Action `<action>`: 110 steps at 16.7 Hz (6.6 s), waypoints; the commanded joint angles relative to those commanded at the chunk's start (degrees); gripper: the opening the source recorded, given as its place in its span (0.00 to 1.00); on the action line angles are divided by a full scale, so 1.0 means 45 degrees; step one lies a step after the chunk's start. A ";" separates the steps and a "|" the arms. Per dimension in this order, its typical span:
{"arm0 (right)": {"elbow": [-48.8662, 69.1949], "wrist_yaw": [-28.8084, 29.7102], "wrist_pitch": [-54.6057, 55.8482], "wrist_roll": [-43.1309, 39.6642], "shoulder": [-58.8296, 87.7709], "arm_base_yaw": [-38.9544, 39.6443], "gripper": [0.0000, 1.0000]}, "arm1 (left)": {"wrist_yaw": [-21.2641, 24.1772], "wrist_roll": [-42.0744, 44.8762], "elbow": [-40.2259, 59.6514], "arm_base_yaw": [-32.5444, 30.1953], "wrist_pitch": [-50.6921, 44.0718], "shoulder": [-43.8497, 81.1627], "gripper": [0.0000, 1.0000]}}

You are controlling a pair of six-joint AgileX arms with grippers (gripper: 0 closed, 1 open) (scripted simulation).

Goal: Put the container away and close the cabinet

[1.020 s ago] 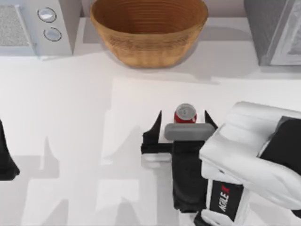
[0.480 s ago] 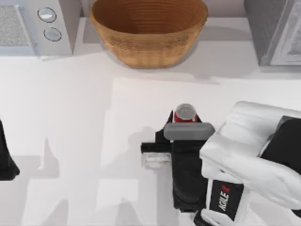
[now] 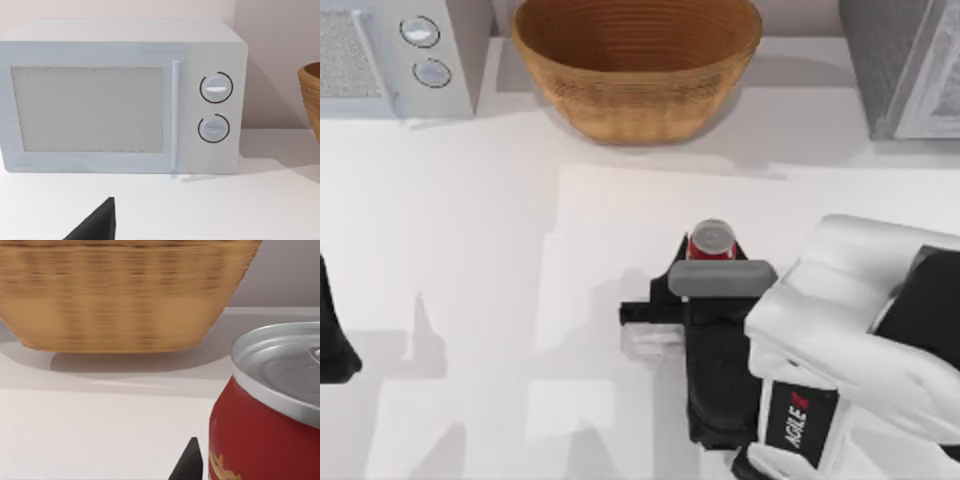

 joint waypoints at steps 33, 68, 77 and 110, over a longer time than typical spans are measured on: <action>-0.0506 -0.0262 -0.7450 0.0227 -0.7971 -0.0119 0.00 | 0.0000 0.0000 0.0000 0.0000 0.0000 0.0000 1.00; -1.0386 -1.1881 -2.1036 -0.0083 -3.1513 -1.1366 0.00 | 0.0000 0.0000 0.0000 0.0000 0.0000 0.0000 1.00; -0.4467 -1.1232 -2.2258 -0.0041 -2.7251 -1.0747 0.00 | 0.0000 0.0000 0.0000 0.0000 0.0000 0.0000 1.00; 1.4430 -0.9598 -2.6943 0.0112 -1.2773 -0.9313 0.00 | 0.0000 0.0000 0.0000 0.0000 0.0000 0.0000 1.00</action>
